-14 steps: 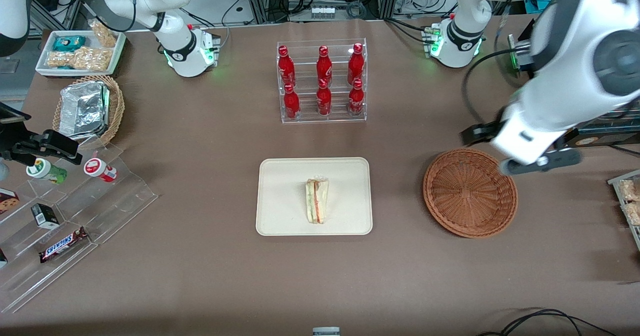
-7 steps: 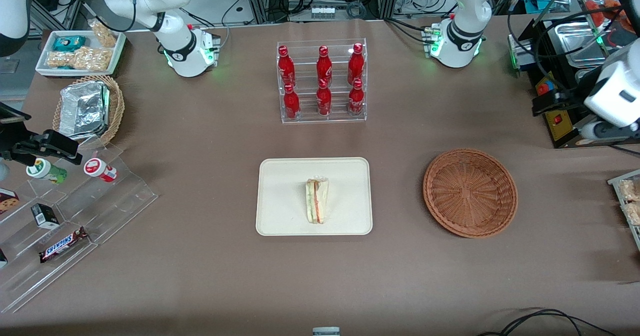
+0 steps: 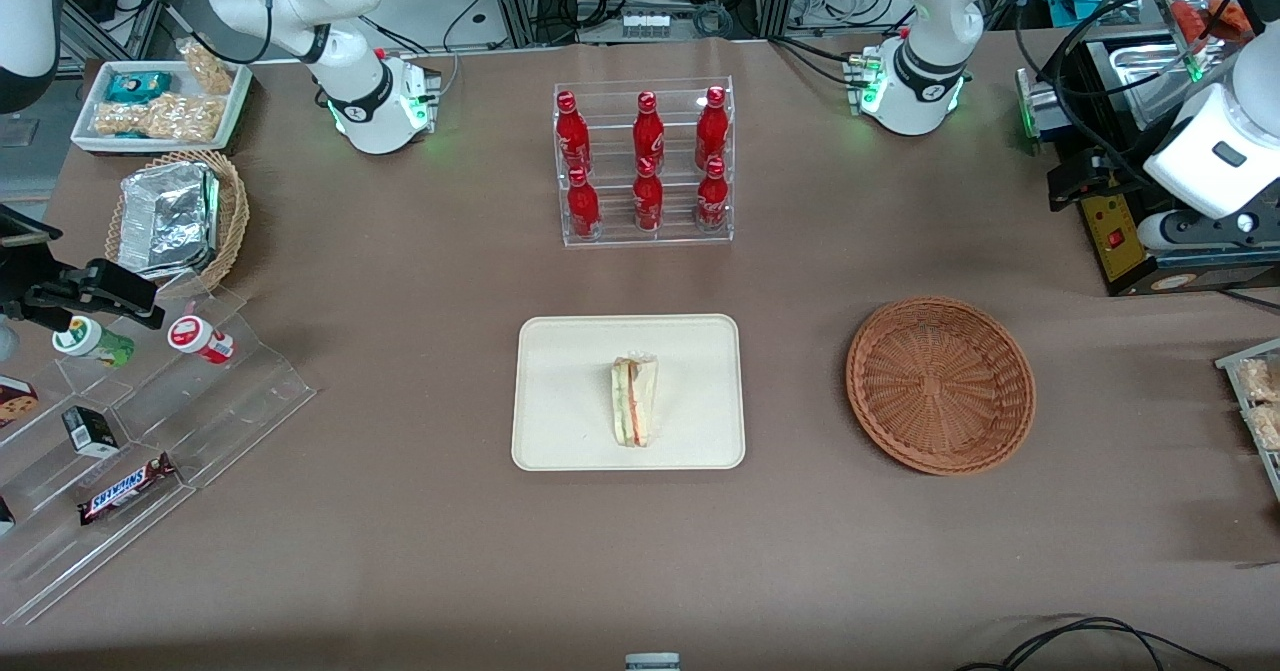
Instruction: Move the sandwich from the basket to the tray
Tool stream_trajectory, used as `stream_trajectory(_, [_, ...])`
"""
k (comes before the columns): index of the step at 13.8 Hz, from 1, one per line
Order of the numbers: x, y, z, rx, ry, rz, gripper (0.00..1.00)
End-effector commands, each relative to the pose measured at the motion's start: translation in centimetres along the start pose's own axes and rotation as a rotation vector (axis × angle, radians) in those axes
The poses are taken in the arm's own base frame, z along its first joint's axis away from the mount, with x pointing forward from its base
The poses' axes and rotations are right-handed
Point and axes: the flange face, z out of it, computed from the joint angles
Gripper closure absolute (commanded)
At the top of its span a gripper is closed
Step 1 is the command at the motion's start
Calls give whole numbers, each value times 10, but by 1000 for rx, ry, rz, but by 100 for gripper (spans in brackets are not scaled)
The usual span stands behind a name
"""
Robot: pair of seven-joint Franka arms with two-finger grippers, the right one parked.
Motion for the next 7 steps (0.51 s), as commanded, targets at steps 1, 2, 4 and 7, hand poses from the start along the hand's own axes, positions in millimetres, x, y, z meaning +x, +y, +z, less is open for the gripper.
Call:
stream_trajectory(1, [-12,-4,-3,7,-5,-1,0])
stream_trajectory(2, [-13,-5,-3,5,-2,-7,0])
stream_trajectory(4, [-12,-15,-4,-2,2,-19,0])
stream_trajectory(7, [-11,-24,-6,-6,5,-38,0])
